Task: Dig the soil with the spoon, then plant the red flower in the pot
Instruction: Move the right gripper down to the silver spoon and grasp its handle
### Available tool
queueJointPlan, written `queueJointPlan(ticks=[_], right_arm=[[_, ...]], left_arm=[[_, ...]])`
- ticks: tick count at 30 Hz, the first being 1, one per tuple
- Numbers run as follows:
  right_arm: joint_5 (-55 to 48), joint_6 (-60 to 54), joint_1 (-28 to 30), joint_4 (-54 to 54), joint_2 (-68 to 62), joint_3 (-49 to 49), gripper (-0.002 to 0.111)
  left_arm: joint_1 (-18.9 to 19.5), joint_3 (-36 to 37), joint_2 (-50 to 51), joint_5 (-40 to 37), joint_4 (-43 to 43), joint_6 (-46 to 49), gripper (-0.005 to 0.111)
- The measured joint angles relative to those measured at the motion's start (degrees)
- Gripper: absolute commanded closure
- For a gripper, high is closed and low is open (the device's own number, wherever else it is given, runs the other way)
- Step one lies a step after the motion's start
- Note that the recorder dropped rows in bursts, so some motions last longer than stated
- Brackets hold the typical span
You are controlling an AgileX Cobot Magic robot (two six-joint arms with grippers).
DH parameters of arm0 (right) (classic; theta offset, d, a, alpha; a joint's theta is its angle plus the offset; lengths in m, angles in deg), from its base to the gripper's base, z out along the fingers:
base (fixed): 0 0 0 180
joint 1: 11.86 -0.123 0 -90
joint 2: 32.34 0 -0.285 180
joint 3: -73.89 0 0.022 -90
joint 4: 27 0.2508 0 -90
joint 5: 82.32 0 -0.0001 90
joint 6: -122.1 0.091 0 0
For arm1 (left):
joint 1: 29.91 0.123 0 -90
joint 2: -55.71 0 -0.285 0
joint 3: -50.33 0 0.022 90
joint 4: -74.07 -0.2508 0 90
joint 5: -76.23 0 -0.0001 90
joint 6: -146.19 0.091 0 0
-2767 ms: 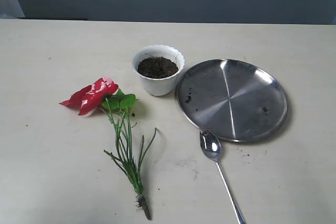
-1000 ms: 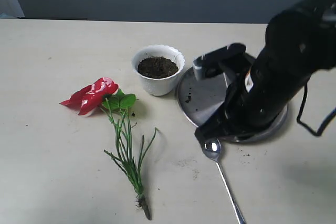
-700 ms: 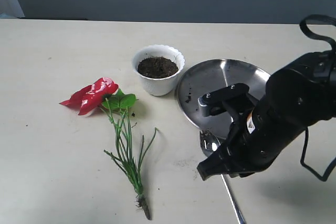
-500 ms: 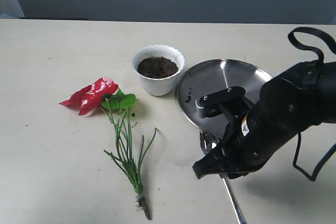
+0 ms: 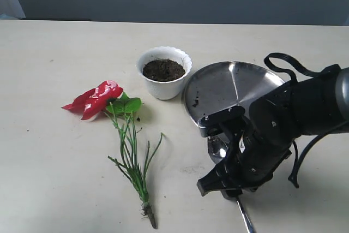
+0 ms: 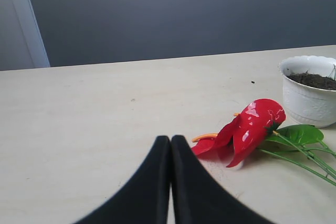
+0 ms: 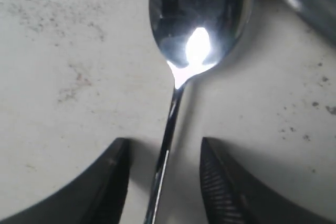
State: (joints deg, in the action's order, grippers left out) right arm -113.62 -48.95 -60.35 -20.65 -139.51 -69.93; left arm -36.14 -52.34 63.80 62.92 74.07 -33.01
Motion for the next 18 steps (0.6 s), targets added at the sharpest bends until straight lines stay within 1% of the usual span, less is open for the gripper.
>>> queueJointPlan(ticks=[2,3,4,5,6,14,18], right_arm=[[-0.3,0.1,0.0,0.0,-0.3,-0.2,0.073],[-0.5,0.1,0.0,0.0,-0.5,-0.4,0.085],[-1.1,0.1,0.0,-0.4,-0.8,-0.4,0.090],[-1.4,0.1,0.0,-0.7,-1.3,-0.4,0.105],[-2.0,0.1,0.0,-2.0,-1.6,-0.7,0.109],[-2.3,-0.1,0.0,-2.3,-1.2,-0.9,0.109],[-2.2,-0.1,-0.1,0.3,1.4,0.0,0.109]], left_arm=[[0.0,0.0,0.0,0.0,0.0,0.0,0.106],[0.0,0.0,0.0,0.0,0.0,0.0,0.106],[0.0,0.0,0.0,0.0,0.0,0.0,0.106],[0.0,0.0,0.0,0.0,0.0,0.0,0.106],[0.0,0.0,0.0,0.0,0.0,0.0,0.106],[0.0,0.0,0.0,0.0,0.0,0.0,0.106],[0.0,0.0,0.0,0.0,0.0,0.0,0.106]])
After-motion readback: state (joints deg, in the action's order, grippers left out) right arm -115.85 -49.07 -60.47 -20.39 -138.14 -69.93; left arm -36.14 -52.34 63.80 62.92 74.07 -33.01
